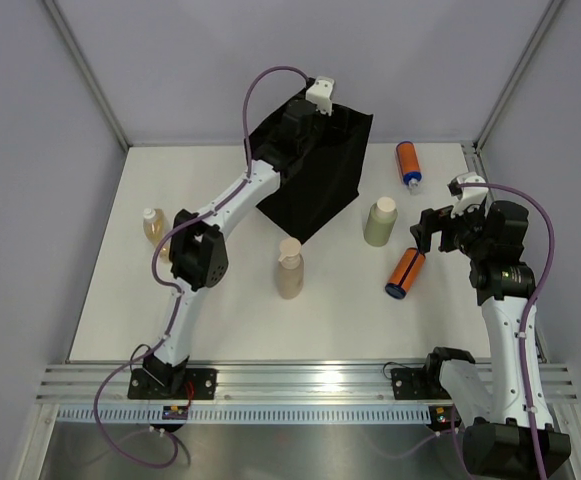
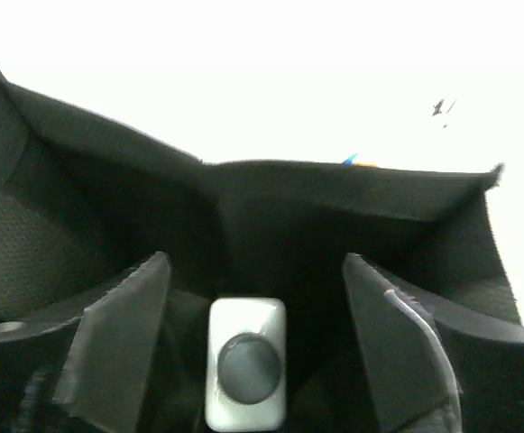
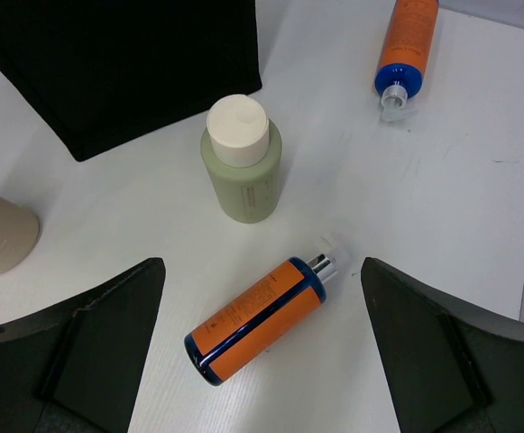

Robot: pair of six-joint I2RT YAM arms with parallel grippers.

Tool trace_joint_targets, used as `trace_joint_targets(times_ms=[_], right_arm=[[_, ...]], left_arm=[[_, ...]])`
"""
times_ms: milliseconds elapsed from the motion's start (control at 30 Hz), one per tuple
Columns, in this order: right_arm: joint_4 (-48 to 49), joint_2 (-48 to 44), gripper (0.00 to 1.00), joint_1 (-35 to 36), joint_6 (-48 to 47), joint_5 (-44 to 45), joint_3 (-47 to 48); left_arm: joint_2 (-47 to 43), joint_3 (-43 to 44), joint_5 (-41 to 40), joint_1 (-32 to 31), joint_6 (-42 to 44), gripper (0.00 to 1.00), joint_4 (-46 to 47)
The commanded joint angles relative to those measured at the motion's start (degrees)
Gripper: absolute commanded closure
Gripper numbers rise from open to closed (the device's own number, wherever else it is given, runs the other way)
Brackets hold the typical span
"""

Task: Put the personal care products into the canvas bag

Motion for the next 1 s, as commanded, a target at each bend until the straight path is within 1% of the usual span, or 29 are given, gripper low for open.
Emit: trace_joint_targets(times_ms=[0, 33, 233, 333, 367, 467, 500, 567, 600, 633, 667, 700, 733, 800, 833, 900, 933, 967], right_arm=[[0.7, 0.2, 0.01, -0.4, -1.0, 0.3, 0.0], [0.6, 0.3, 0.00, -0.4, -1.0, 0.2, 0.0], [0.0, 1.2, 0.00, -0.3, -2.2, -1.6, -0.3], [-0.7, 1.5, 0.00, -0.3, -3.8, -4.9, -0.9], [-1.2, 1.7, 0.00, -0.3, -4.3, -5.9, -1.1], [-1.9, 4.1, 0.00, -0.3, -6.1, -8.9, -1.2], [-3.3, 4.9, 0.00, -0.3, -9.5, -10.0, -0.9], [-4.4, 7.7, 0.01, -0.2, -13.5, -14.0, -0.3], [-5.1, 8.6, 0.01, 0.1, -18.1, -14.9, -0.2], [-4.8, 10.6, 0.00, 0.4, -19.8, -14.7, -0.1], [-2.7, 11.7, 0.00, 1.1, -20.6, -13.3, 0.3], [-2.1, 12.9, 0.00, 1.4, -20.5, -11.9, 1.0], [-2.1, 16.2, 0.01, 1.6, -20.2, -10.4, 3.2], [-1.8, 19.3, 0.01, 2.1, -18.5, -10.1, 5.2], [-1.3, 21.8, 0.01, 2.7, -17.9, -9.0, 6.1], [0.8, 23.9, 0.01, 5.9, -16.3, -5.6, 6.3], [1.5, 25.9, 0.00, 6.7, -16.1, -2.9, 6.3], [3.3, 26.7, 0.01, 7.4, -15.6, -1.7, 6.0]], left_arm=[[-4.1, 1.1, -0.2, -0.1, 0.1, 0.12, 6.7], [-4.7, 1.1, -0.2, 0.0, 0.5, 0.09, 6.8], [-10.1, 1.0, 0.0, 0.5, 1.9, 0.07, 5.0], [-15.5, 0.8, -0.3, 0.6, 4.4, 0.02, 1.2], [-19.1, 0.6, -0.3, 0.7, 5.2, 0.01, 0.2], [-25.6, -0.9, -0.2, 0.7, 6.8, 0.01, -5.2], [-31.0, -4.1, 0.0, 0.7, 6.9, 0.01, -6.5], [-37.3, -9.8, 1.6, 0.7, 8.2, 0.01, -9.7], [-40.9, -13.8, 2.1, 0.7, 7.5, 0.01, -10.1], [-48.4, -22.5, 3.0, 0.7, 7.5, 0.01, -10.4], [-52.3, -27.4, 3.2, 0.7, 7.5, 0.01, -10.7], [-56.2, -32.4, 3.2, 0.7, 5.5, 0.01, -10.9], [-64.3, -42.8, 5.3, 0.7, 5.3, 0.01, -10.7], [-72.1, -52.9, 5.6, 0.7, 4.8, 0.01, -10.1], [-79.1, -61.6, 4.7, 0.7, 4.7, 0.01, -10.4], [-85.1, -68.8, 2.9, 0.8, 4.2, 0.01, -12.7], [-87.7, -71.7, 0.5, 0.8, 4.3, 0.01, -13.5], [-92.4, -76.8, -0.2, 0.8, 4.4, 0.01, -14.5]])
